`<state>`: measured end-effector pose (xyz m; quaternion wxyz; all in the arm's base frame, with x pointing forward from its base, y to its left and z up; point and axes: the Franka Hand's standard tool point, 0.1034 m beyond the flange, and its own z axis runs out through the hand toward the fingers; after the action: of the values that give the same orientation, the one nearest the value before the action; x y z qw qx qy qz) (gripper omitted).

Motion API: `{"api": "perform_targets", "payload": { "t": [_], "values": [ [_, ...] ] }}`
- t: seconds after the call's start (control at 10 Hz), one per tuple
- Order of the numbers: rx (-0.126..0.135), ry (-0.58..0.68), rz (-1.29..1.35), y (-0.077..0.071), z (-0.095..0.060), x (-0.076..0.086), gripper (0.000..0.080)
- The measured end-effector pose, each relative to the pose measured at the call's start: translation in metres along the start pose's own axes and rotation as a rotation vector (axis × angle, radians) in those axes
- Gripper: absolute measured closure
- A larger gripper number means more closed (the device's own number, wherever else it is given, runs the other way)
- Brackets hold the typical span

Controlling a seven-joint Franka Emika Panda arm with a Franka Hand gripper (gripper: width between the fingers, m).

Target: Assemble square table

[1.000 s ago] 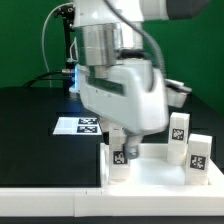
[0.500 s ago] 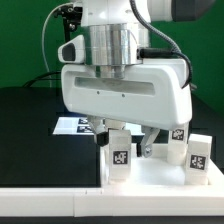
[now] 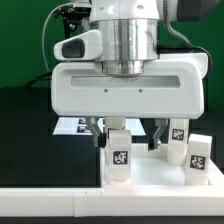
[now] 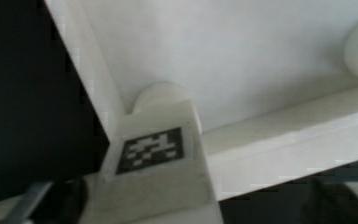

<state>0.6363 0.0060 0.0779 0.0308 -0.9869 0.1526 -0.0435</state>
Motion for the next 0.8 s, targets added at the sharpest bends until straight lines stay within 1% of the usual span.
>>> {"api": "perform_targets", "payload": {
  "t": [0.1,0.2,0.3,0.4,0.6,0.7,0.8],
  "values": [
    [0.000,0.000,0.007,0.0000,0.0001,0.0000,0.0388],
    [-0.003,-0.001,0.129,0.0019,0.0012,0.0001,0.0388],
    [-0.010,0.005,0.274,0.0049,0.0017,0.0015,0.0505],
    [-0.012,0.008,0.415,0.0055,0.0021,0.0015,0.0505],
    [-0.012,0.002,0.778,0.0038,0.0031,-0.0009,0.0509],
    [0.016,-0.011,0.975,0.0031,0.0040,-0.0007,0.0509],
    [0.063,-0.041,1.180,0.0050,0.0044,0.0006,0.0509]
  ]
}}
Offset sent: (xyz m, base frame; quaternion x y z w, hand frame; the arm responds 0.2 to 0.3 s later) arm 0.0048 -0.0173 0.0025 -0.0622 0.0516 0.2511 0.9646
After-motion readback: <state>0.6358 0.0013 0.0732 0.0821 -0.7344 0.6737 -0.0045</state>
